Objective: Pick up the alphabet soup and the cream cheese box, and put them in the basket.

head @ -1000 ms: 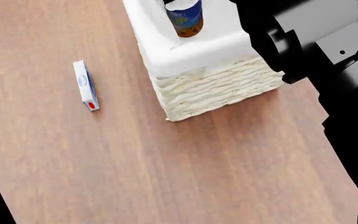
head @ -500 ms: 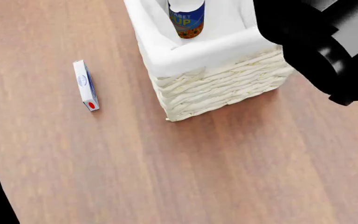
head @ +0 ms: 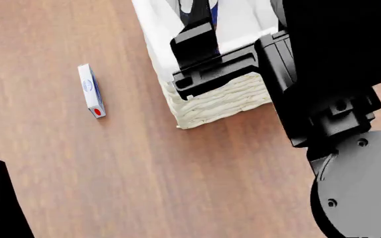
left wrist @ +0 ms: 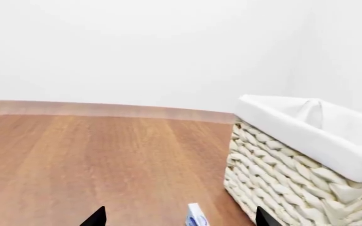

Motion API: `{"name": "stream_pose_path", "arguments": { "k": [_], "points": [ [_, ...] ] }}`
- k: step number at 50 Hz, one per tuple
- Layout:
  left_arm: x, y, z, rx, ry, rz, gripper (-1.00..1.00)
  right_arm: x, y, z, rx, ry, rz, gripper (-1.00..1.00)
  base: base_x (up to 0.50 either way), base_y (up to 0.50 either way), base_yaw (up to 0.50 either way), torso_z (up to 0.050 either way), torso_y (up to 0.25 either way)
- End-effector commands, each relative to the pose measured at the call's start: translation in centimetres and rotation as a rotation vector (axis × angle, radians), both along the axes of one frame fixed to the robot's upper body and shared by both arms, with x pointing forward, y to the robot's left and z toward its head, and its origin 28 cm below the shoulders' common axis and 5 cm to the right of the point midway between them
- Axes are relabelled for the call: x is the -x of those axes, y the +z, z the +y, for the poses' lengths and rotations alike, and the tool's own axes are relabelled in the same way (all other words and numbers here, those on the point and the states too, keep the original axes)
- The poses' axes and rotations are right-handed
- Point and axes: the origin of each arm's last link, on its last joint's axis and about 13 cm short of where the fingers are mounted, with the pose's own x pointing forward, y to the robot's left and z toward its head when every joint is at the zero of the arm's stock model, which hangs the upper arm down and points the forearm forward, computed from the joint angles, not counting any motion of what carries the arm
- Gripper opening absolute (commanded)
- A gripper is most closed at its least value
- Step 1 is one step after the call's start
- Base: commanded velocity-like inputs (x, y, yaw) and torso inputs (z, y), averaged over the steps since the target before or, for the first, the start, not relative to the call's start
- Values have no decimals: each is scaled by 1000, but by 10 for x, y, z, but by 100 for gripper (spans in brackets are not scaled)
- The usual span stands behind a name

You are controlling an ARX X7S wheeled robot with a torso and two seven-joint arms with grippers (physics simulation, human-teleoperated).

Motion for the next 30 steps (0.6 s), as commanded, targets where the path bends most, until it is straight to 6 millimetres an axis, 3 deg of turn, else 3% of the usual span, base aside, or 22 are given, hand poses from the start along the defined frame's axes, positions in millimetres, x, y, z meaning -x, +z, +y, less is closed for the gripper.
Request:
{"name": "stream_pose_path", "arguments": {
  "k": [1,5,14,20,30],
  "points": [
    [-2,1,-2,-11,-7,-7,100,43,-59,-7,-77,-23,-75,100,0,0,0,0,0],
    [-6,0,-2,-21,-2,-13,100,51,-80,-9,-77,-53,-92,100,0,0,0,0,0],
    [-8,-5,-7,-19,-36,7,100,59,-101,-8,-63,-107,-126,100,0,0,0,0,0],
    [-18,-7,-10,21,-56,35,100,59,-107,-7,-66,-116,-114,100,0,0,0,0,0],
    [-50,-3,-15,10,-49,50,100,59,-112,-5,-54,-120,-106,100,0,0,0,0,0]
  ]
}}
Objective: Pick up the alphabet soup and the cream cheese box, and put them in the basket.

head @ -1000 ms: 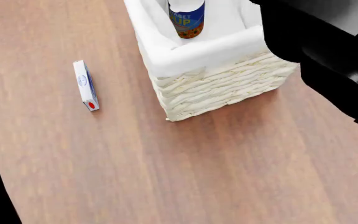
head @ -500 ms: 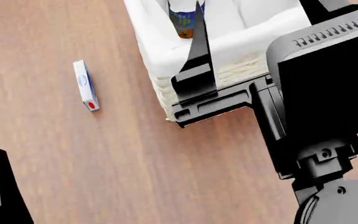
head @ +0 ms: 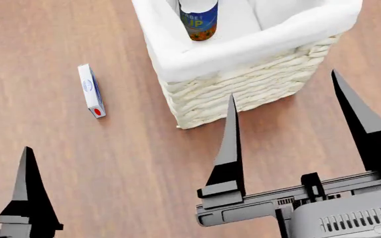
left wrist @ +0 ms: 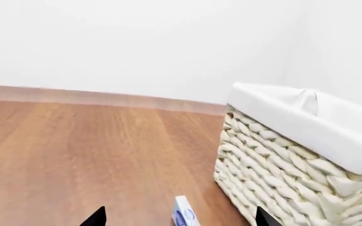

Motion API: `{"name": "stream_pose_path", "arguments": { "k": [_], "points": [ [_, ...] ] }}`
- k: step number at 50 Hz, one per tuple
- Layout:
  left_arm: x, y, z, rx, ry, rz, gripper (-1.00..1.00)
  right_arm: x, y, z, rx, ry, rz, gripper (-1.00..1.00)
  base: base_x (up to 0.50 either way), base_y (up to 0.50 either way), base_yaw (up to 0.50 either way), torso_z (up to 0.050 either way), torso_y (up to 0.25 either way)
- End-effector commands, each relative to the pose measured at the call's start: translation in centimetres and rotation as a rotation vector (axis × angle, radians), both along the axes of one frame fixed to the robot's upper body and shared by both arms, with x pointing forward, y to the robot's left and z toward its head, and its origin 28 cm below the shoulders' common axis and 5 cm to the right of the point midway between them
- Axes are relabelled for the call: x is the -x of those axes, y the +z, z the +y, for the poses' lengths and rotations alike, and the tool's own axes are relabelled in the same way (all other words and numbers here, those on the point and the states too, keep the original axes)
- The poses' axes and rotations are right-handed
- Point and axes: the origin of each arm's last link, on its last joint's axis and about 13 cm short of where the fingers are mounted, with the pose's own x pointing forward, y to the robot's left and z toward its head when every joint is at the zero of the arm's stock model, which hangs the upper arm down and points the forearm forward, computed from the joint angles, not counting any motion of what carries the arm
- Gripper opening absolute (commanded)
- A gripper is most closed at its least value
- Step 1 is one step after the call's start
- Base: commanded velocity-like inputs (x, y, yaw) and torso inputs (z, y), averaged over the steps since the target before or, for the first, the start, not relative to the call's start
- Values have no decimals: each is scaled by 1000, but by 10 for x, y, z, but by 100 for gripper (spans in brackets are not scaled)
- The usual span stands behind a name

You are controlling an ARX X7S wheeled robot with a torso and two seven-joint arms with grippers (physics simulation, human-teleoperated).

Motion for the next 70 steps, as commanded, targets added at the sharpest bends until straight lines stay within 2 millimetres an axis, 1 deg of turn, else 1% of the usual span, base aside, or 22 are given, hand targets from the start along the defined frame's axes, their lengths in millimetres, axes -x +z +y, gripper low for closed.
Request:
{"name": "stream_pose_path", "arguments": {
  "k": [1,4,6,7,8,11,12,13,15,19,22,24,28,32,35,39,51,54,57,60,66,70],
  "points": [
    [-30,6,-7,6,-15,13,100,4,-10,2,-1,-4,2,100,0,0,0,0,0],
    [-41,8,-8,20,-33,26,100,4,-12,3,3,-2,6,100,0,0,0,0,0],
    [-55,9,-9,49,-53,63,100,5,-10,4,5,0,1,100,0,0,0,0,0],
    [-65,7,-11,37,-52,76,100,5,-11,4,7,-3,1,100,0,0,0,0,0],
    [-65,7,-11,37,-52,76,100,5,-11,4,7,-3,1,100,0,0,0,0,0],
    [-89,7,-14,24,-50,98,100,5,-10,3,4,-4,4,100,0,0,0,0,0],
    [-93,7,-15,18,-45,97,100,5,-13,4,4,-3,4,100,0,0,0,0,0],
    [-100,6,-17,40,-63,141,100,6,-15,4,3,-3,3,100,0,0,0,0,0],
    [-103,11,-18,80,-99,157,100,6,-15,3,4,-4,4,100,0,0,0,0,0],
    [-113,8,-22,58,-105,181,100,7,-15,2,3,-10,7,100,0,0,0,0,0],
    [-118,6,-21,83,-123,220,100,7,-13,2,2,-15,13,100,0,0,0,0,0],
    [-119,8,-19,155,-165,271,100,6,-18,2,-2,-12,19,100,0,0,0,0,0],
    [-122,8,-18,100,-133,248,100,7,-15,2,-1,-11,21,100,0,0,0,0,0],
    [-126,5,-18,90,-123,259,100,8,-17,3,-4,-9,21,100,0,0,0,0,0],
    [-133,2,-19,75,-111,257,100,9,-15,3,-1,-11,25,100,0,0,0,0,0],
    [-141,1,-20,63,-101,260,100,9,-19,3,0,-13,28,100,0,0,0,0,0],
    [-166,-6,-25,38,-68,296,100,11,-19,2,-5,-15,33,100,0,0,0,0,0],
    [-170,-8,-26,34,-60,305,100,11,-17,2,-7,-17,33,100,0,0,0,0,0],
    [-178,-17,-26,30,-39,339,100,12,-17,1,-10,-18,33,100,0,0,0,0,0],
    [-181,-21,-27,11,-18,340,100,12,-17,1,-12,-19,36,100,0,0,0,0,0],
    [-186,-25,-29,1,-1,352,100,13,-16,0,-12,-21,35,100,0,0,0,0,0],
    [-187,-35,-28,-13,11,370,100,13,-24,-1,-15,-28,45,100,0,0,0,0,0]
  ]
}}
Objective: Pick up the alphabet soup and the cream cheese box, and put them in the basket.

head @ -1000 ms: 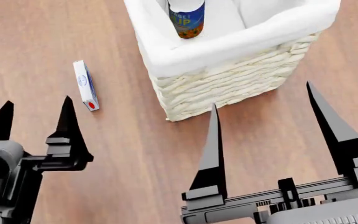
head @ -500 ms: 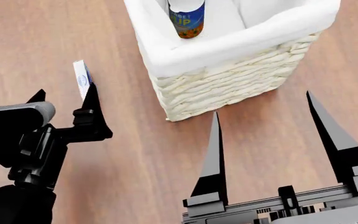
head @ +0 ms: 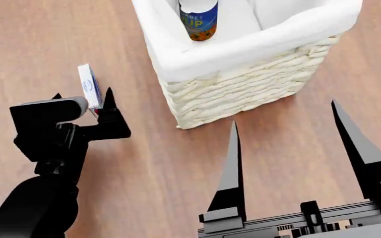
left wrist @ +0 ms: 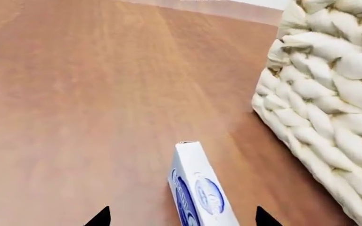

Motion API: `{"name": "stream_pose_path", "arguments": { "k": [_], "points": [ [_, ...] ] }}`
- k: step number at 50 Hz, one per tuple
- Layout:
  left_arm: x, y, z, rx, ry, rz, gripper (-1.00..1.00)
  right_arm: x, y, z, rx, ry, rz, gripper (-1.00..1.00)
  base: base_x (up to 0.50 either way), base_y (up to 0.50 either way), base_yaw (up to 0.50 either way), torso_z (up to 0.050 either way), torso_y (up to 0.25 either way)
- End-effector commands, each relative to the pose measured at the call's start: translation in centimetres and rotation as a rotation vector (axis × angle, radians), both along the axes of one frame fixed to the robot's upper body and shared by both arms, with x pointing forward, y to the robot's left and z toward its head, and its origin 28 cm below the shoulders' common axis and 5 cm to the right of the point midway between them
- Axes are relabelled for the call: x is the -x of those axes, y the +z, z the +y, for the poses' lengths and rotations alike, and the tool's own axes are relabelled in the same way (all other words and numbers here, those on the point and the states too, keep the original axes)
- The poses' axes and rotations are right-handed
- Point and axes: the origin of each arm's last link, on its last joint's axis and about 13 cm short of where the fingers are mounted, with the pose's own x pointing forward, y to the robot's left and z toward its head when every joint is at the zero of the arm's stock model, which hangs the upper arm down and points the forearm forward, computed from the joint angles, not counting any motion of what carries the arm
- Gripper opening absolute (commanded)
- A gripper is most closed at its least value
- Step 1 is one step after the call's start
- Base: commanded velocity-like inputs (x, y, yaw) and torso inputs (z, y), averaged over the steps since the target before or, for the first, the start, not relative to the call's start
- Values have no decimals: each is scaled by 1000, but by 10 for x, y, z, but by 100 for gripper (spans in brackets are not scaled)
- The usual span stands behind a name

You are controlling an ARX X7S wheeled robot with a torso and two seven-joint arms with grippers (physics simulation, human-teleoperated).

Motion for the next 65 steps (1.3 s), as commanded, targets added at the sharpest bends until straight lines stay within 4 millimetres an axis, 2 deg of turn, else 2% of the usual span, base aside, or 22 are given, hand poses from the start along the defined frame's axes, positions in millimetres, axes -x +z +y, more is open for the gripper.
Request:
{"name": "stream_pose_path", "arguments": {
  "k": [1,3,4,18,22,24,26,28,33,36,37,40,45,48,51,54,56,58,59,61,65],
  "points": [
    [-9,-17,-2,-25,11,47,100,2,-5,-2,-5,-8,10,100,0,0,0,0,0],
    [-8,-18,-1,-22,16,43,100,2,-4,-3,-6,-10,10,100,0,0,0,0,0],
    [-8,-17,-1,-17,19,37,-100,2,-1,-2,-7,-9,11,100,13,-4,0,0,0],
    [-4,-10,0,-21,-1,-6,-100,-1,-5,-1,-10,-2,24,100,1,0,0,0,0],
    [-5,4,5,-28,21,-58,-100,-1,-9,0,-14,3,29,100,0,0,0,0,0],
    [-8,21,11,-39,48,-111,-100,-1,-9,0,-14,4,31,100,0,0,0,0,0],
    [-13,47,19,-21,80,-168,-100,-1,-8,0,-16,5,31,100,0,0,0,0,0],
    [-15,61,24,-15,91,-197,-100,-1,-9,0,-16,5,31,100,0,0,0,0,0],
    [-25,128,40,-5,141,-339,-100,1,-7,1,-18,11,26,100,0,0,0,0,0],
    [-27,155,43,1,148,-392,-100,1,-7,1,-15,11,28,100,0,0,0,0,0],
    [-28,173,44,-4,144,-430,-100,2,-7,0,-13,10,28,100,0,0,0,0,0],
    [-26,204,44,-15,122,-498,-100,3,-4,0,-14,8,22,100,0,0,0,0,0],
    [-15,239,41,-47,27,-561,-100,3,-5,0,-15,8,23,100,0,0,0,0,0],
    [-13,253,39,-61,-24,-586,-100,3,0,0,-12,10,21,100,0,0,0,0,0],
    [-12,273,30,-101,-156,-585,-100,4,1,-1,-12,5,19,100,0,0,0,0,0],
    [-8,285,24,-159,-235,-591,-100,5,-5,-1,-12,3,21,100,0,0,-1,0,0],
    [1,296,16,-160,-367,-553,-100,5,-6,-1,-12,2,22,100,0,0,0,0,0],
    [4,296,14,-166,-462,-521,-100,4,-6,0,-11,3,22,100,0,0,0,0,0],
    [10,294,11,-193,-600,-488,-100,4,-6,0,-9,5,22,100,0,0,0,0,0],
    [15,292,7,-227,-738,-461,-100,4,-1,1,-10,5,22,100,0,0,0,0,0],
    [12,295,-1,-232,-784,-434,-100,3,-6,1,-9,8,25,100,0,0,0,0,0]
  ]
}}
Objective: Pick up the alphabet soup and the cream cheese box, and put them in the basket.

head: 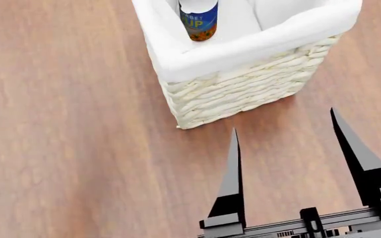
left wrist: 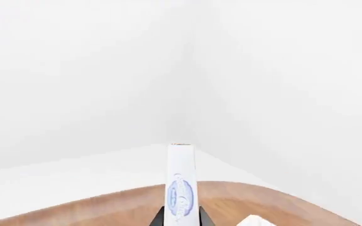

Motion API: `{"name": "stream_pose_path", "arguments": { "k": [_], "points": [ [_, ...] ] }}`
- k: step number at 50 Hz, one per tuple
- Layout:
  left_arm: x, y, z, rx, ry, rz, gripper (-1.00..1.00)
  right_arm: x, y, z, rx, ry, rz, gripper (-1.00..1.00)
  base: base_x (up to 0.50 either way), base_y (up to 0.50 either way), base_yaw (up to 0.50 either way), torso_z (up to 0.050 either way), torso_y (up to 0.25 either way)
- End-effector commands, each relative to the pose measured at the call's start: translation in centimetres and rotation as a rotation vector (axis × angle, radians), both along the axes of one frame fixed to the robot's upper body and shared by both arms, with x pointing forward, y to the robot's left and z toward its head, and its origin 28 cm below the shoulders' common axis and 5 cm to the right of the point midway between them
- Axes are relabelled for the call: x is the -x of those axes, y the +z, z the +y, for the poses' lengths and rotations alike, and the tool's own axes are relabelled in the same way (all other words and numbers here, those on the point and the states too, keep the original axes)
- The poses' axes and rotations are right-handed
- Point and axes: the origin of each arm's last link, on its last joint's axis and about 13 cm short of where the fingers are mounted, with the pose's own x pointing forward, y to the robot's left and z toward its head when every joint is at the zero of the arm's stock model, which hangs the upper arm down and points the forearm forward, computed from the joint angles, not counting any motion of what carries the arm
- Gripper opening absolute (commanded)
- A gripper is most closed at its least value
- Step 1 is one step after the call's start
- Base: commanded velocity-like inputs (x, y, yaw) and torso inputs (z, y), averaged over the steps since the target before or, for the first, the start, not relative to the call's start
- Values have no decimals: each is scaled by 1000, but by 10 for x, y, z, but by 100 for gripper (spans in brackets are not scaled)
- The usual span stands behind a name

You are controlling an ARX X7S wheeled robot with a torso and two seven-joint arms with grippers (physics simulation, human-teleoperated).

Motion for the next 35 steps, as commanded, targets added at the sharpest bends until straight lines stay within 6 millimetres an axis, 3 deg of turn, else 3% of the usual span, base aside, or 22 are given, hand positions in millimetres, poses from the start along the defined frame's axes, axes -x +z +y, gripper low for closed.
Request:
{"name": "stream_pose_path", "arguments": {
  "k": [1,9,13,25,35],
  "points": [
    [17,28,-21,-179,-349,41,-100,-1,0,1,1,3,3,100,0,0,0,0,0],
    [12,16,-30,-260,-345,65,-100,0,-3,1,0,5,3,100,0,0,0,0,0],
    [2,0,-38,-334,-326,107,-100,0,-3,2,-2,10,5,100,0,0,0,0,0],
    [-21,-35,-56,-312,-305,124,-100,2,-3,3,0,13,8,100,0,0,0,0,0],
    [-16,-46,-66,-302,-358,151,-100,2,-6,2,-6,11,18,100,0,0,0,0,0]
  ]
}}
